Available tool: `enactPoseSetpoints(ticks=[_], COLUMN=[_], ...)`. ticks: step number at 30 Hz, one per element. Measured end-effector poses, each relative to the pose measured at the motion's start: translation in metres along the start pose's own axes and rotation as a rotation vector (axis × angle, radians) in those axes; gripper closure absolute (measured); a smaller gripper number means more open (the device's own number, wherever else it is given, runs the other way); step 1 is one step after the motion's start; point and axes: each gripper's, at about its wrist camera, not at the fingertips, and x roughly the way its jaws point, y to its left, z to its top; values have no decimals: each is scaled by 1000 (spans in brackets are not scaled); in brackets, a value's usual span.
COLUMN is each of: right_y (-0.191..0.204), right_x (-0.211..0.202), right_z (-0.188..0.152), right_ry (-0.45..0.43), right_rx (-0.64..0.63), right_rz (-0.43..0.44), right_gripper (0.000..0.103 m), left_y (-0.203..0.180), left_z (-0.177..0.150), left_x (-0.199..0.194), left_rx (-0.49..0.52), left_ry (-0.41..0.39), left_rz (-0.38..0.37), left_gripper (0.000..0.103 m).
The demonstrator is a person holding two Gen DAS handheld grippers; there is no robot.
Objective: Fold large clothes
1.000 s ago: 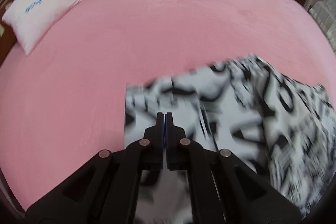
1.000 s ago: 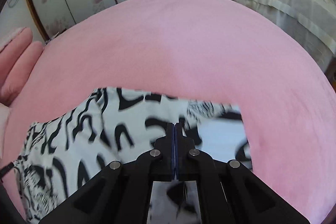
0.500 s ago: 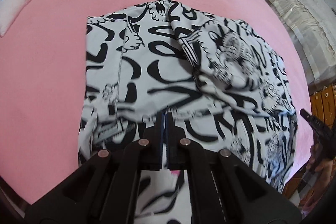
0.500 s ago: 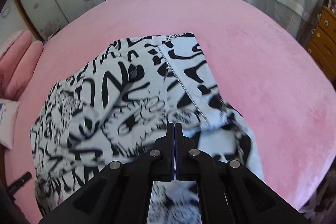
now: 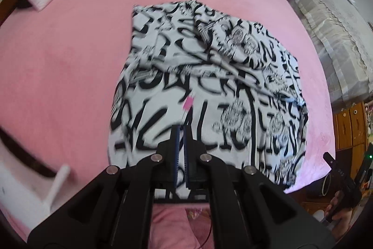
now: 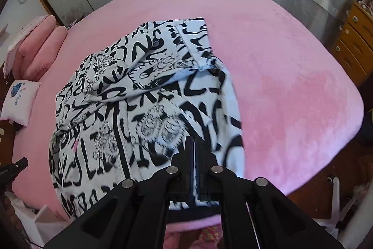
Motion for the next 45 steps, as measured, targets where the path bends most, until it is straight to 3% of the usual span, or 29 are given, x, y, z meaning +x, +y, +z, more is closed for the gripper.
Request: enactPoseSetpoints(ticks=[3,6,8,17,18,21,22,30,39,40,45], right_y=[-21,-36,-41,-67,-71,-80,-84,-108,-94,-92,-89], right_x=[-6,1,11,85,96,119,126,145,136,133,117], right_z=[-16,-26,-34,-56,-58,-62,-62,-61,-56,-57,-51], right_ry=[41,117,181,357,372,410,421,430,400,396,382], right_rx=[38,55,45,141,162,218,243,534,453,450,422], right_rz=[11,-11,-14,20,24,36,48,140,135,138,155], right_gripper=[89,83,66,58,58,58,58,62,76,77,79], left_y=[9,25,38,80,85,100,103,140,173,174,167], left_z=[-26,-47,-60,-108,-111,-116,-115,-116,-123,-123,-110], left_x=[-11,-9,1,59,63,66,65,95,147,150,162], left_rx=[0,-54,-93,-135,-152,-224,-237,-373,-512,-507,-435], left_ry=[-1,67,126,343,351,343,336,325,329,337,386], left_rz=[-23,-16,-13,17,22,5,-3,-100,-176,-165,-128], left_gripper=[102,102,102,96,88,49,46,44,40,35,33])
